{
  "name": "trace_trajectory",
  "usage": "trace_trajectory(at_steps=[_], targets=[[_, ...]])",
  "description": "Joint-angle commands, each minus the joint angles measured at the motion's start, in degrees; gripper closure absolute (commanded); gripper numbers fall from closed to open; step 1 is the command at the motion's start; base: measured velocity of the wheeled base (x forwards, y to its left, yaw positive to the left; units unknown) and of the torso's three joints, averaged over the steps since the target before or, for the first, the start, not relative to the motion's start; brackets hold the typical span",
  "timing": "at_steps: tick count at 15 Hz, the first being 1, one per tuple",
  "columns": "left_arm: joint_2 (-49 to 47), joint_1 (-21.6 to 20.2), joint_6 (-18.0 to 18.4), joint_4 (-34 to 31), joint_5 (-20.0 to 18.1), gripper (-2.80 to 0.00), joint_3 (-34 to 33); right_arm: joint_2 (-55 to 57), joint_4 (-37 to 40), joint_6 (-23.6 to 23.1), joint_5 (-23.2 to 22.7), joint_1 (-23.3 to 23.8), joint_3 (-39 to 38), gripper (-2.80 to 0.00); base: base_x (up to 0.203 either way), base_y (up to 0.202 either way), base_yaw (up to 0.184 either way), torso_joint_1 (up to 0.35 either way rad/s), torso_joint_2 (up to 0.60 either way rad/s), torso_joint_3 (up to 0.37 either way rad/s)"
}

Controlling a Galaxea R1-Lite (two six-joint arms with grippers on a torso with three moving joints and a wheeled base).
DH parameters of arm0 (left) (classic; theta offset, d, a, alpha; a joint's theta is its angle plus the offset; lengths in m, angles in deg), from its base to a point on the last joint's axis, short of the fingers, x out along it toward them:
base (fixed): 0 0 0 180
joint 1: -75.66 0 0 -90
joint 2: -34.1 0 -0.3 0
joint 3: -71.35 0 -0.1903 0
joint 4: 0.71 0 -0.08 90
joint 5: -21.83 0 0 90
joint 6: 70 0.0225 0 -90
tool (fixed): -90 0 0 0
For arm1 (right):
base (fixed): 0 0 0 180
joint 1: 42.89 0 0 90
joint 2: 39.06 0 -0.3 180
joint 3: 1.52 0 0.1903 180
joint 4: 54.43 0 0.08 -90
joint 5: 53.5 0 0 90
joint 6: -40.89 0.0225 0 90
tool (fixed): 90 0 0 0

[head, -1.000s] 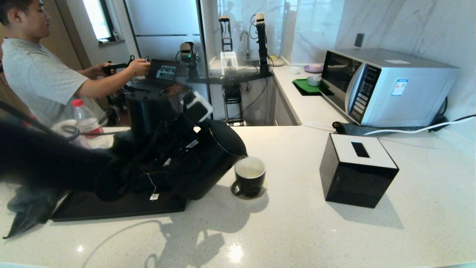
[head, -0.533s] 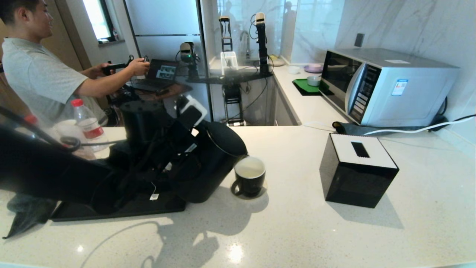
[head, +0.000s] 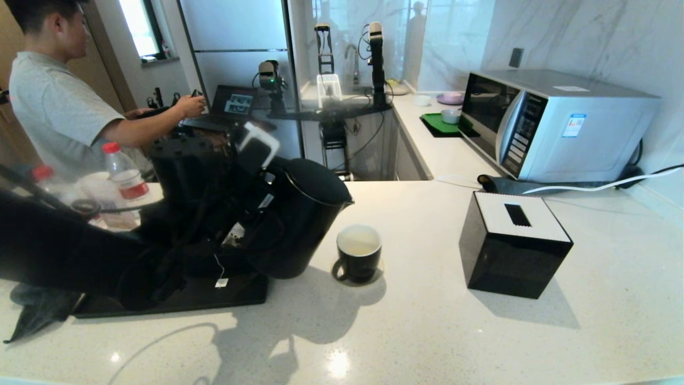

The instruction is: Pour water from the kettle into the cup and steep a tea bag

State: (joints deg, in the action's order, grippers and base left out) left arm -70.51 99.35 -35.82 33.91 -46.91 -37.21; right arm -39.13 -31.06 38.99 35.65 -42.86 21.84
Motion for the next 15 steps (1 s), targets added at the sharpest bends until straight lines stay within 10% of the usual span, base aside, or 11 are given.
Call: trace_trajectory(at_steps=[1,7,15], targets=[[2.87,-1.44,-0.72,0.28,0.15,0.00,-0.16,0.07,0.00,-0.01,-0.03,0.06,0.00,0.00,0.000,0.000,0.000,0.000,0.00,0.000],[10.68,-7.38,-7.39,0.29,3.16,0.00,-2.80,0.07,0.00,0.00,-0.03,-0.02,0.00,0.00,0.000,0.000,0.000,0.000,0.00,0.000],[22.55,-25.07,-18.93,0.29,1.57,0.00,-13.30,0.07,0.00,-0.03,-0.03,-0.02,0.00,0.00,0.000,0.000,0.000,0.000,0.00,0.000]])
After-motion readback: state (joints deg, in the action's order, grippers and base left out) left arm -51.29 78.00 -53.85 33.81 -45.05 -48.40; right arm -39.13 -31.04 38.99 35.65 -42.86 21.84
